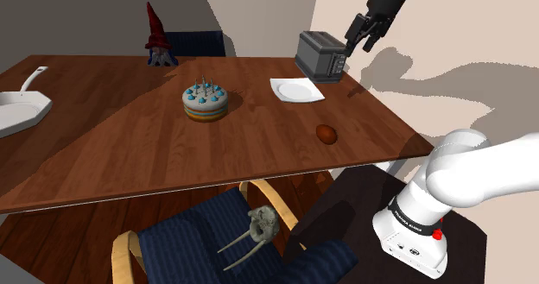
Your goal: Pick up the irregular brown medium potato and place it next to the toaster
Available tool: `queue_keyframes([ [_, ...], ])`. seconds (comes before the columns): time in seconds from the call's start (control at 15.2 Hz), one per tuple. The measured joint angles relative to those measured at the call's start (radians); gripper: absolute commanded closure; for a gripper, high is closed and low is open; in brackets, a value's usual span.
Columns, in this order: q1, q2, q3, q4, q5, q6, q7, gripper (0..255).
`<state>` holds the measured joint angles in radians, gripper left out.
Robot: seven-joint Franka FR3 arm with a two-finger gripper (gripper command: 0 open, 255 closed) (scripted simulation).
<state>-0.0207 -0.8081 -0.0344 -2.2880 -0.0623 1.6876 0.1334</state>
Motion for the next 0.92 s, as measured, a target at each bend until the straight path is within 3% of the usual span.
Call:
queue_keyframes([
  [0.4, 0.002, -0.002, 0.006, -0.129, -0.010, 0.104, 0.003, 0],
  [0.92, -0.004, 0.042, -0.002, -0.361, -0.045, 0.336, -0.002, 0],
])
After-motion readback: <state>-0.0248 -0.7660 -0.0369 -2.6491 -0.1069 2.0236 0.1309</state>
